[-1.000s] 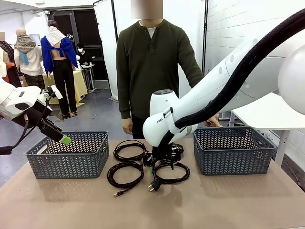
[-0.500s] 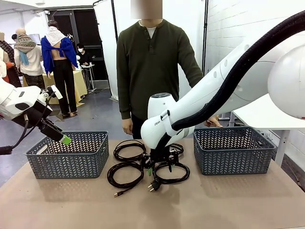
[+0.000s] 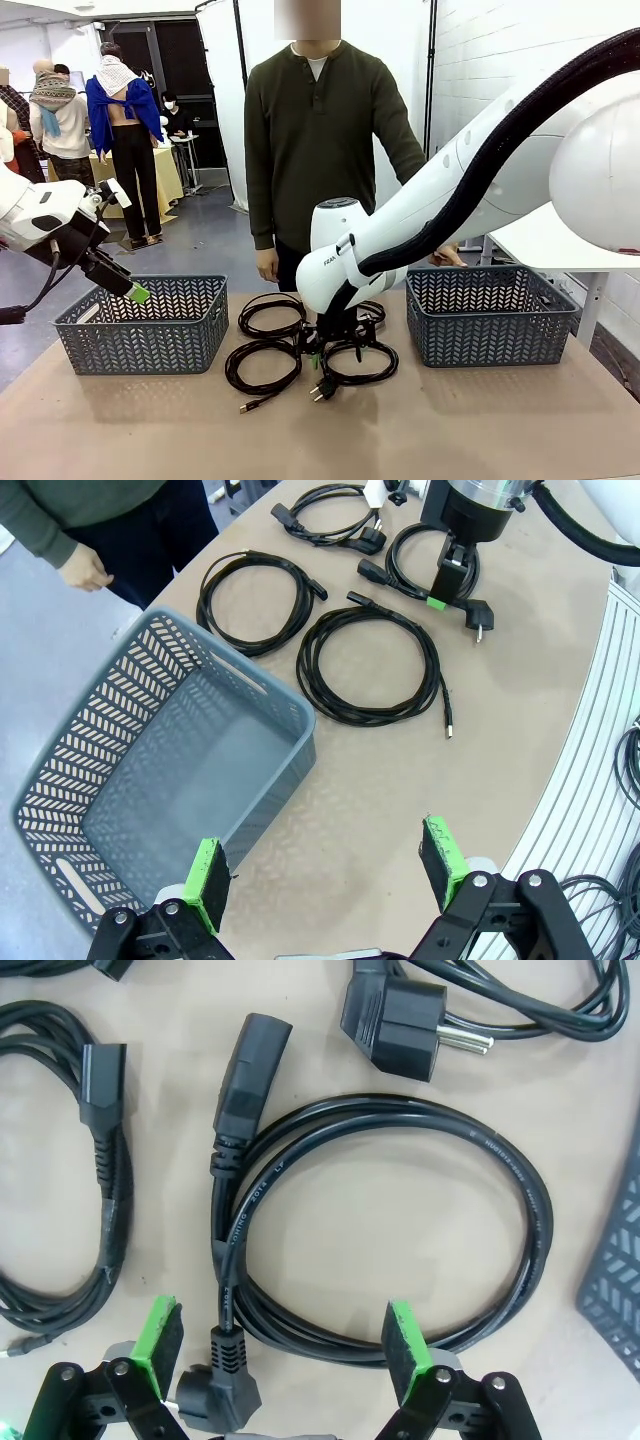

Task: Organize the cables according to human instructions.
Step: Pick up a bundle of cables and place it in the basket indicated by the human.

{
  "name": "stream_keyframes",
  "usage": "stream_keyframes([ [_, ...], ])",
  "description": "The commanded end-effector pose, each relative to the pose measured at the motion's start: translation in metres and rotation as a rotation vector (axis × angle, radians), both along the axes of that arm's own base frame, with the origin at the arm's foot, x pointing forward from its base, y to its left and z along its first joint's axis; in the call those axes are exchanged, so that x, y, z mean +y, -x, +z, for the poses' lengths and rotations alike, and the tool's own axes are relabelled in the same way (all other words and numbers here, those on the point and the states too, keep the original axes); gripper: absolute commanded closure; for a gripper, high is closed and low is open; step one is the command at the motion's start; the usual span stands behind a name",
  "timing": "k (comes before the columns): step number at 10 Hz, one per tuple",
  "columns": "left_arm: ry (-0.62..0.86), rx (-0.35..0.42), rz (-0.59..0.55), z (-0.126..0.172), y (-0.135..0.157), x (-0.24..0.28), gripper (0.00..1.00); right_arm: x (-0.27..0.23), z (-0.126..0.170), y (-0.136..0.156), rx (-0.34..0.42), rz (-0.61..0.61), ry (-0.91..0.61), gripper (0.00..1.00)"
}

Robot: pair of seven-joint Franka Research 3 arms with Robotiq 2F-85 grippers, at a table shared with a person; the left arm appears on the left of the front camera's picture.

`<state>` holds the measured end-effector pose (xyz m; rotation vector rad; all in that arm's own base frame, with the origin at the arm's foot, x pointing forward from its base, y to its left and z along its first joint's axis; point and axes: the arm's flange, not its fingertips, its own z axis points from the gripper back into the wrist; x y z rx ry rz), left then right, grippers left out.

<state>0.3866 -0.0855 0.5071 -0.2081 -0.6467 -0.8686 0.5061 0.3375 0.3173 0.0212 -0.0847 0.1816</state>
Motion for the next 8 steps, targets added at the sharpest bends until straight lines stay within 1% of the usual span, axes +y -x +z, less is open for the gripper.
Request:
stream_keyframes([
  [1, 0.016, 0.001, 0.003, -0.0011, -0.0021, 0.0013, 0.0, 0.0068, -0.0056, -0.0056, -0.018, -0.027, 0.031, 0.0],
  [7, 0.016, 0.001, 0.003, -0.0011, -0.0021, 0.0013, 0.0, 0.0102, -0.0101, -0.0129, -0.017, -0.05, 0.052, 0.0],
  [8, 0.016, 0.001, 0.003, -0.0011, -0.0021, 0.0013, 0.0, 0.0113, -0.0132, -0.0139, -0.014, -0.054, 0.059, 0.07],
])
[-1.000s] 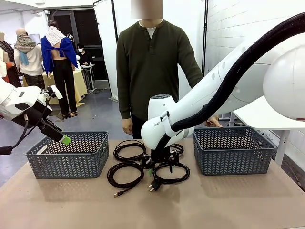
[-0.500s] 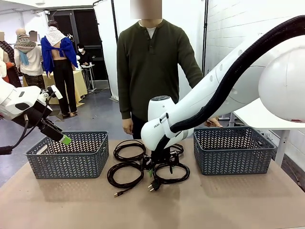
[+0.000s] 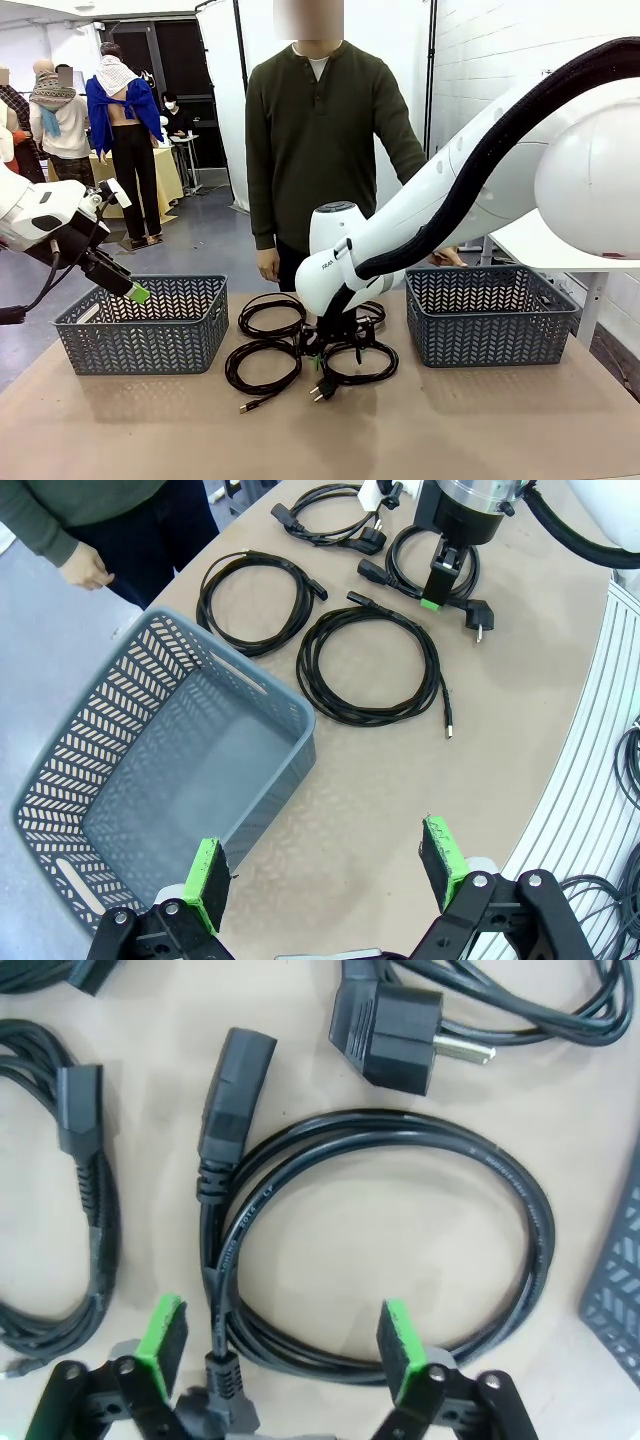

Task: Organize the cables according to human instructions.
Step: Pick up a bundle of cables and place it in the basket indicated by the human.

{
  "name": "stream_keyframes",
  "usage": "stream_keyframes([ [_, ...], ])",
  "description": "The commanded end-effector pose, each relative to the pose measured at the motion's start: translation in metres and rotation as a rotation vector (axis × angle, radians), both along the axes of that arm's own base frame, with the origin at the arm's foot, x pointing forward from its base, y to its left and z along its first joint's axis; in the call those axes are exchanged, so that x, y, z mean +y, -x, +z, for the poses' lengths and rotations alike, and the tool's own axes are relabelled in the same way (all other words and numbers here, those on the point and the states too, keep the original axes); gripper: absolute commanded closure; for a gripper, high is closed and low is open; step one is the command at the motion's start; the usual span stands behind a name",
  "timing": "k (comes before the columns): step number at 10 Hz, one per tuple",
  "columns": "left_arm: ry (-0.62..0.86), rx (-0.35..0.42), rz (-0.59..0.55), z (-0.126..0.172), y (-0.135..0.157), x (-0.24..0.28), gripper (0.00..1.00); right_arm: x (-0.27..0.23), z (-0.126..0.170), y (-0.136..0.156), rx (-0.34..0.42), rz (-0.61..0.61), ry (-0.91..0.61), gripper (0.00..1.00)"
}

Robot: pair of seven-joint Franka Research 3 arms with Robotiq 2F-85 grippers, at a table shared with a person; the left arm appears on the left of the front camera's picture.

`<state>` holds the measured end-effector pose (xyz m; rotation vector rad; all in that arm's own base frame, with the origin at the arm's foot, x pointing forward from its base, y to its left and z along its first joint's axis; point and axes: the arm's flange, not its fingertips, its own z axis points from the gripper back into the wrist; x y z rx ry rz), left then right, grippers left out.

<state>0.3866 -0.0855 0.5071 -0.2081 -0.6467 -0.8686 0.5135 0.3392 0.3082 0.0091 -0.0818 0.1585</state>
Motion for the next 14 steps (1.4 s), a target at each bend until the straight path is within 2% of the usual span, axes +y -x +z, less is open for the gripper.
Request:
stream_keyframes([
  [1, 0.016, 0.001, 0.003, -0.001, -0.002, 0.001, 0.0, 0.011, -0.006, -0.008, -0.012, -0.034, 0.052, 0.18],
  [3, 0.016, 0.001, 0.003, -0.001, -0.002, 0.001, 0.0, 0.014, -0.007, -0.008, -0.004, -0.034, 0.061, 0.44],
  [7, 0.016, 0.001, 0.003, -0.001, -0.002, 0.001, 0.0, 0.016, 0.001, -0.009, 0.006, -0.028, 0.037, 1.0],
  [13, 0.016, 0.001, 0.003, -0.001, -0.002, 0.001, 0.0, 0.009, 0.011, -0.002, 0.036, -0.007, 0.016, 1.0],
  [14, 0.016, 0.001, 0.003, -0.001, -0.002, 0.001, 0.0, 0.008, 0.023, 0.001, 0.024, -0.013, 0.011, 1.0],
])
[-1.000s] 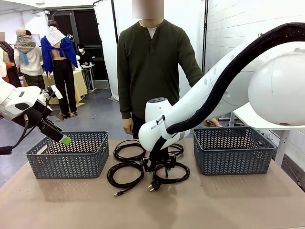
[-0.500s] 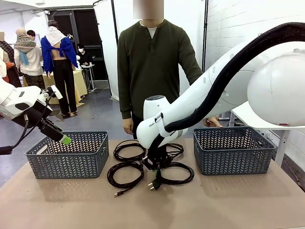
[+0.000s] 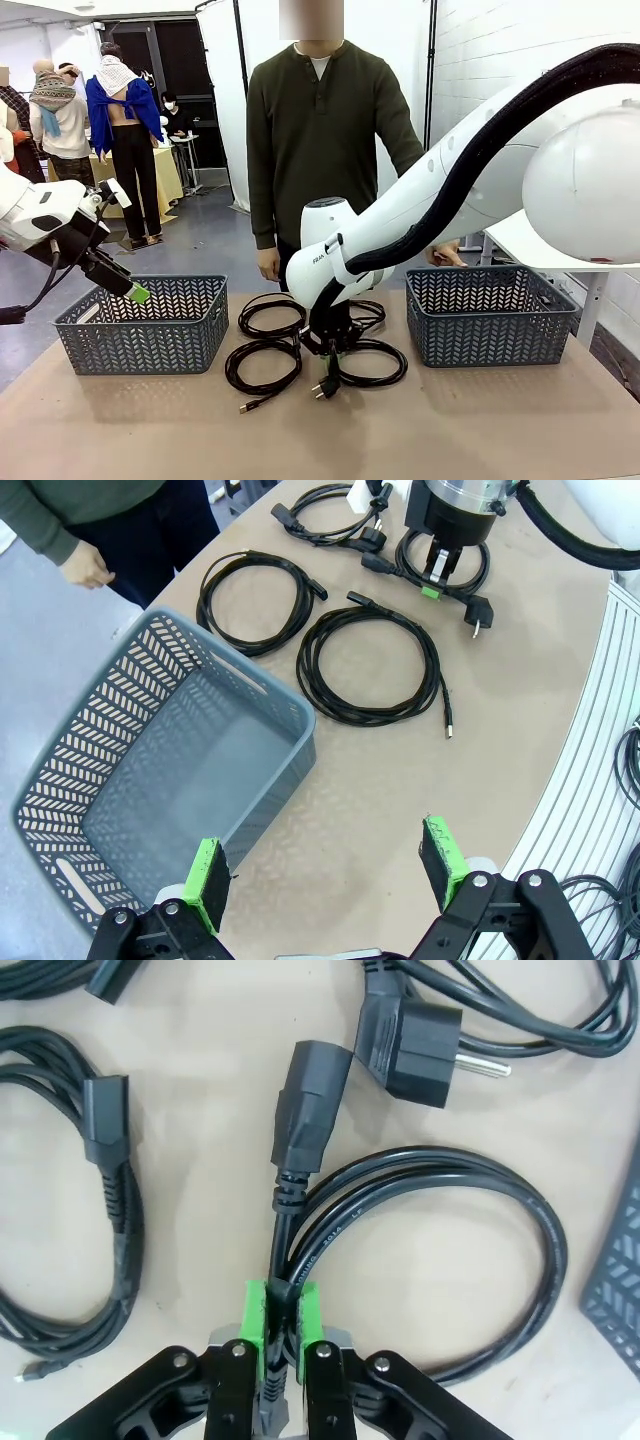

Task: Organize the cables according to human instructions.
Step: Pick up a bundle of cables and place it in the basket indicated by the human.

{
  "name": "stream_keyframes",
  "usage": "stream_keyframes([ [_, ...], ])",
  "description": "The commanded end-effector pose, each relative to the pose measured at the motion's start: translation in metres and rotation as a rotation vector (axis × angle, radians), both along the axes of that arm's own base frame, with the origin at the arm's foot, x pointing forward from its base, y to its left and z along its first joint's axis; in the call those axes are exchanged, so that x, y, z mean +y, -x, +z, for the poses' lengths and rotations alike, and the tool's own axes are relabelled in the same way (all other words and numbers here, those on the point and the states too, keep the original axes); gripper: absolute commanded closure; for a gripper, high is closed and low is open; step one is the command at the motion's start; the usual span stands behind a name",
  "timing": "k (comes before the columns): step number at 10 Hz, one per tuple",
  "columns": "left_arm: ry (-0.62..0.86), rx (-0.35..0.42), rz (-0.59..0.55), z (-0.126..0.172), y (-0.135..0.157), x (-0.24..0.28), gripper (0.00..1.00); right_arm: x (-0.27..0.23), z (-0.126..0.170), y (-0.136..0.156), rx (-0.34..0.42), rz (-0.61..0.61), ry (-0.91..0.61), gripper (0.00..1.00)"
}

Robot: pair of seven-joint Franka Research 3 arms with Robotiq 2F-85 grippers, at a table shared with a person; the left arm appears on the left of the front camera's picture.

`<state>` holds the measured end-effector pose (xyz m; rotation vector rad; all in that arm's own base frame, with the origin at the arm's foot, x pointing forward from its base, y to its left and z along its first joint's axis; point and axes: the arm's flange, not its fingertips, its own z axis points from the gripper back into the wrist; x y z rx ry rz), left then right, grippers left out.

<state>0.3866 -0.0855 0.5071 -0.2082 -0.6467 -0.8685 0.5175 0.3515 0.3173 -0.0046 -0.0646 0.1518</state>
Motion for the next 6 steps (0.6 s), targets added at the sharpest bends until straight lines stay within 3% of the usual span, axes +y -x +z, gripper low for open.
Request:
stream_keyframes([
  [1, 0.016, 0.001, 0.003, -0.001, -0.002, 0.001, 0.0, -0.007, 0.028, 0.009, -0.001, 0.007, 0.024, 1.0],
  [6, 0.016, 0.001, 0.003, -0.001, -0.002, 0.001, 0.0, -0.029, 0.116, 0.04, 0.028, 0.278, 0.071, 1.0],
])
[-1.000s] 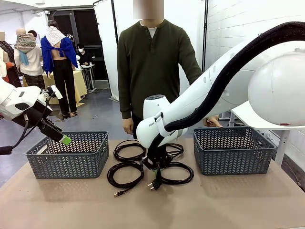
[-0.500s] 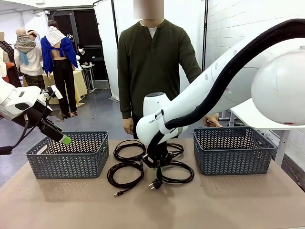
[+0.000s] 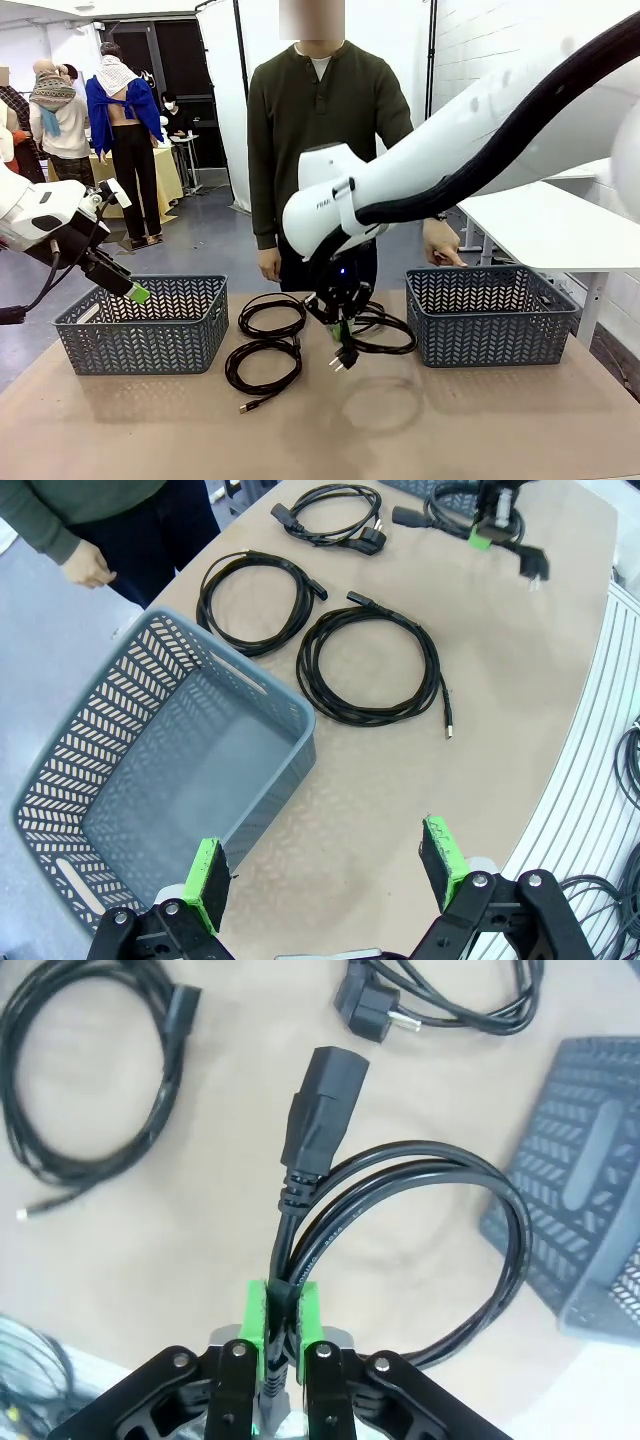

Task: Organize the cables according to human instructions.
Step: Pick up a bundle of cables and place it in the basket indicated by the human.

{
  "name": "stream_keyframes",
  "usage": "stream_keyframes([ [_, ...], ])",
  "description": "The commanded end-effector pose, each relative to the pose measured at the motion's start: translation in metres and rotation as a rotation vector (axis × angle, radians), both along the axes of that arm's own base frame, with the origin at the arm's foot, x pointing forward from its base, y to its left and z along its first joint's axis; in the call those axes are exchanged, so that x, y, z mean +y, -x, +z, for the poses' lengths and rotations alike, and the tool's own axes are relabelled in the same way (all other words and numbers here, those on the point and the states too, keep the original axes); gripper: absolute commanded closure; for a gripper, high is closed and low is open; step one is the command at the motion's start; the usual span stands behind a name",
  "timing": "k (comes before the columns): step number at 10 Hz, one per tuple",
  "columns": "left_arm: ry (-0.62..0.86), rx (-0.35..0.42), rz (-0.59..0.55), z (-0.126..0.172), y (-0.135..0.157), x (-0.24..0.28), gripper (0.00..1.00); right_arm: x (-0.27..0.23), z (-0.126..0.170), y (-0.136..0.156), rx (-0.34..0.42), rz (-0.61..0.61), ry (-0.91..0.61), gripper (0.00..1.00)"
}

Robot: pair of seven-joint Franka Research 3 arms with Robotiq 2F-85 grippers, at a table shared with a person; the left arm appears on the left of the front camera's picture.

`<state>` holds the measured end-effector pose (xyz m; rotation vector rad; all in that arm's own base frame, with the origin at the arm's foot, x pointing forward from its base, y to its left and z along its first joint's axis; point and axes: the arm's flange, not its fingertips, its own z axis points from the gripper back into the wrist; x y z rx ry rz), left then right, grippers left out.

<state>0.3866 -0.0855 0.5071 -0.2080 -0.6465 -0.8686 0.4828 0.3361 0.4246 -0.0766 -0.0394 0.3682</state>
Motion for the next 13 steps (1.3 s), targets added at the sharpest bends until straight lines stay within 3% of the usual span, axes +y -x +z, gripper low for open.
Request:
stream_keyframes([
  [1, 0.016, 0.001, 0.003, -0.001, -0.002, 0.001, 0.0, -0.02, 0.025, 0.009, 0.008, 0.128, -0.009, 1.0],
  [4, 0.016, 0.001, 0.003, -0.001, -0.002, 0.001, 0.0, -0.039, 0.073, 0.01, -0.007, 0.284, -0.012, 1.0],
  [6, 0.016, 0.001, 0.003, -0.001, -0.002, 0.001, 0.0, -0.057, 0.093, 0.002, -0.056, 0.403, 0.018, 1.0],
  [10, 0.016, 0.001, 0.003, -0.001, -0.002, 0.001, 0.0, -0.094, 0.102, -0.019, -0.038, 0.654, 0.077, 1.0],
  [13, 0.016, 0.001, 0.003, -0.001, -0.002, 0.001, 0.0, -0.106, 0.1, -0.028, -0.066, 0.707, 0.122, 1.0],
])
